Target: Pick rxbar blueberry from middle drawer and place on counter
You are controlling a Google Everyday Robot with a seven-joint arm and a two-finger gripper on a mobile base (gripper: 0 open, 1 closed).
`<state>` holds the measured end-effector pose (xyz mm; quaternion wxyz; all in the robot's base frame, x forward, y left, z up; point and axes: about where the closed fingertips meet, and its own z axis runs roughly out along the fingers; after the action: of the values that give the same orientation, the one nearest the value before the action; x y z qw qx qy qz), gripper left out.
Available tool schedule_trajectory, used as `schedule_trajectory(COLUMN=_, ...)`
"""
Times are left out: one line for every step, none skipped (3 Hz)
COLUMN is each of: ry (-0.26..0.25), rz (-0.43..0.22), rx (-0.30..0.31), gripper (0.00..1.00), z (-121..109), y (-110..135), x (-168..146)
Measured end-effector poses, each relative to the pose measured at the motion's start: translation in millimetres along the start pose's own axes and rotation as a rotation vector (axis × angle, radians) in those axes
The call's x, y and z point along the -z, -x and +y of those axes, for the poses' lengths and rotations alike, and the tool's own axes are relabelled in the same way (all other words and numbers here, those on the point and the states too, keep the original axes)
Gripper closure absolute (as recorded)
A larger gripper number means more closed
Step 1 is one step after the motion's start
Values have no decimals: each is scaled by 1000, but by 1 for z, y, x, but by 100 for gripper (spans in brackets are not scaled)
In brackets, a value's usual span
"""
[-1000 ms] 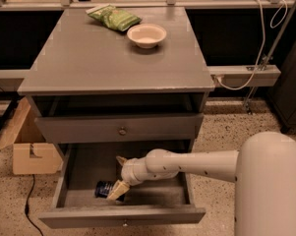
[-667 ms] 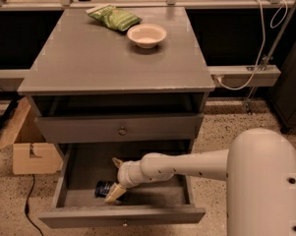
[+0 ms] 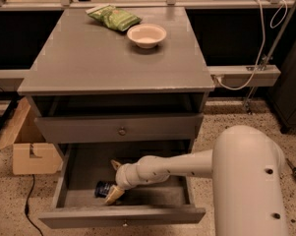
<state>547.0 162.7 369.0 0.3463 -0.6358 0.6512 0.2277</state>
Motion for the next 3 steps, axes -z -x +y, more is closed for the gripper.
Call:
schedule_trajectory(ry=16, rz=-4, rx=-16, gripper=0, z=-3, y=-12, x=-8)
schedule_trajectory(ry=29, rz=-4, rx=-28, gripper=19, z=-5, y=-20, x=-13)
schedule_trajectory(ry=35, rz=-4, rx=-29, gripper=42, z=-8, y=-23, x=-14)
